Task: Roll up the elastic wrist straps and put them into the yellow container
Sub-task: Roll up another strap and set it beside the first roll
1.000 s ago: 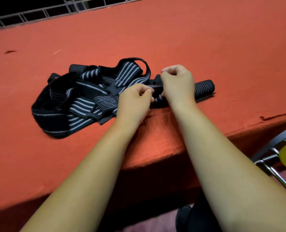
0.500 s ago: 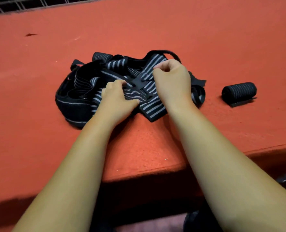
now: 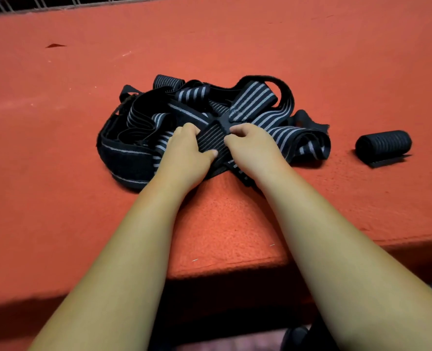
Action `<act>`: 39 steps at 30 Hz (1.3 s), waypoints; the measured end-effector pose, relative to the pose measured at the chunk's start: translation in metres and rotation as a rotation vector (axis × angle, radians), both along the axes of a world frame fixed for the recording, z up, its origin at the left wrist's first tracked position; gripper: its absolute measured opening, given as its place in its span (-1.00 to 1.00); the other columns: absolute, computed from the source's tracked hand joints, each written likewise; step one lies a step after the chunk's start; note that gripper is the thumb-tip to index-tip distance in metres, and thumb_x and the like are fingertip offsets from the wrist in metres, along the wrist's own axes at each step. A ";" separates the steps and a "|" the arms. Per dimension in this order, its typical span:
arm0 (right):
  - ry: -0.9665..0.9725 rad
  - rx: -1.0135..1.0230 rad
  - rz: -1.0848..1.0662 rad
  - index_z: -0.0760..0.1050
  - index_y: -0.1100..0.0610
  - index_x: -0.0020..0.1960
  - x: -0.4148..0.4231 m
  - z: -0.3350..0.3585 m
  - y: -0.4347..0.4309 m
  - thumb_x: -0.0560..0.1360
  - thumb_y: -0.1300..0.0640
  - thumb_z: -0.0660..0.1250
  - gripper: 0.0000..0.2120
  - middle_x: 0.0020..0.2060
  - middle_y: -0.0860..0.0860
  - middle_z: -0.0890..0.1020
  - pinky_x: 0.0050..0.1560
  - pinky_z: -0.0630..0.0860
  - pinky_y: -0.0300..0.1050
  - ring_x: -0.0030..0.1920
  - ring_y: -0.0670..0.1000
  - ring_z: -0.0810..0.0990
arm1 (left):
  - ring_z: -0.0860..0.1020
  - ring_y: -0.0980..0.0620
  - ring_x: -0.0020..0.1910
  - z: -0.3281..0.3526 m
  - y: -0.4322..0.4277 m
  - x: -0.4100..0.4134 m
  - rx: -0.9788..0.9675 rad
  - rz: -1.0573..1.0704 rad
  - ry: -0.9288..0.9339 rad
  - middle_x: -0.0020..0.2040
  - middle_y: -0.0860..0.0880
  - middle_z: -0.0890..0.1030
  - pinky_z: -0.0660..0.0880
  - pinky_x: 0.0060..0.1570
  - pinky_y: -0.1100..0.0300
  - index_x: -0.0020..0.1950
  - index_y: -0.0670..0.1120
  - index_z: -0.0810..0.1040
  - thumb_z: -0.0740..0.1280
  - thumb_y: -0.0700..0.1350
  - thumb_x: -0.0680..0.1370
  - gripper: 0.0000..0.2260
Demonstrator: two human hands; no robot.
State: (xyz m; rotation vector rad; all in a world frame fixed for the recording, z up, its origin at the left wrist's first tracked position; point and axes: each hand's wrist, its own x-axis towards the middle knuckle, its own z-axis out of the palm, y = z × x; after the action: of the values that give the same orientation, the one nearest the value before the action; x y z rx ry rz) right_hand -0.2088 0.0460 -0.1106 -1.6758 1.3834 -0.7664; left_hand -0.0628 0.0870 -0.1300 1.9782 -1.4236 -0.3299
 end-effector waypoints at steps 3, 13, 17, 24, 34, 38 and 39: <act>0.077 0.007 0.109 0.67 0.03 0.08 -0.002 0.002 0.004 0.56 0.04 0.30 -0.80 -0.11 0.00 0.70 -0.06 0.56 -0.02 -0.06 0.08 0.65 | 0.60 -0.03 -0.01 0.003 0.003 0.001 -0.109 0.086 0.138 -0.01 0.00 0.63 0.43 -0.03 0.07 0.07 -0.05 0.53 0.45 0.01 0.64 -0.83; -0.009 -0.215 0.157 0.57 -0.20 0.36 -0.002 -0.015 0.000 0.56 0.00 0.28 -0.61 0.14 -0.15 0.69 0.26 0.60 0.04 0.17 -0.02 0.65 | 0.77 -0.05 0.02 0.023 0.010 -0.009 -0.335 -0.120 1.032 0.04 -0.10 0.79 0.68 0.03 0.11 0.08 -0.12 0.67 0.33 -0.14 0.74 -0.86; -0.158 -0.188 0.049 0.71 -0.07 0.14 -0.009 -0.009 -0.004 0.68 0.12 0.22 -0.71 -0.10 -0.13 0.76 -0.09 0.58 -0.12 -0.11 -0.11 0.70 | 0.74 0.07 0.07 0.024 0.004 -0.010 -0.366 -0.111 0.903 0.10 0.00 0.77 0.65 0.20 0.05 0.23 -0.03 0.67 0.28 -0.33 0.65 -0.70; -0.621 0.009 -0.104 0.76 0.01 0.07 -0.020 0.000 -0.015 0.60 0.04 0.40 -0.83 -0.03 0.00 0.81 0.23 0.68 0.33 0.11 0.14 0.79 | 0.71 0.13 0.11 0.010 0.008 -0.010 -0.129 -0.376 0.578 0.33 0.05 0.69 0.63 -0.09 0.14 0.53 0.17 0.50 0.39 -0.39 0.53 -0.33; -0.678 0.018 -0.186 0.72 0.07 0.06 -0.031 0.003 -0.026 0.60 0.11 0.33 -0.81 -0.05 0.05 0.81 0.14 0.72 0.29 0.06 0.19 0.79 | 0.59 0.27 -0.01 0.009 -0.007 -0.022 -0.207 -0.230 0.073 0.14 0.04 0.52 0.52 -0.07 0.42 0.13 0.22 0.61 0.64 -0.04 0.47 -0.67; -0.729 0.022 -0.267 0.72 0.06 0.04 -0.033 0.000 -0.031 0.59 0.09 0.33 -0.82 -0.06 0.04 0.81 0.11 0.71 0.37 0.04 0.19 0.80 | 0.53 0.02 0.12 0.009 -0.006 -0.021 -0.219 -0.192 -0.162 0.01 0.09 0.48 0.52 0.11 0.03 0.19 0.20 0.62 0.56 0.12 0.53 -0.73; -0.744 0.020 -0.290 0.71 0.06 0.03 -0.034 0.001 -0.031 0.59 0.09 0.33 -0.82 -0.06 0.04 0.81 0.09 0.71 0.37 0.03 0.20 0.80 | 0.52 -0.02 0.13 0.011 -0.006 -0.021 -0.210 -0.180 -0.215 -0.02 0.10 0.48 0.52 0.10 -0.05 0.20 0.18 0.61 0.53 0.14 0.55 -0.74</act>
State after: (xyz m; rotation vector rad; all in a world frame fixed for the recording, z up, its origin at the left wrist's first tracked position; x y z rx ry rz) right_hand -0.2432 0.0146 -0.1101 -1.0014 1.0830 -1.3636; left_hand -0.0837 0.0808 -0.1191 1.7610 -1.7034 -0.0430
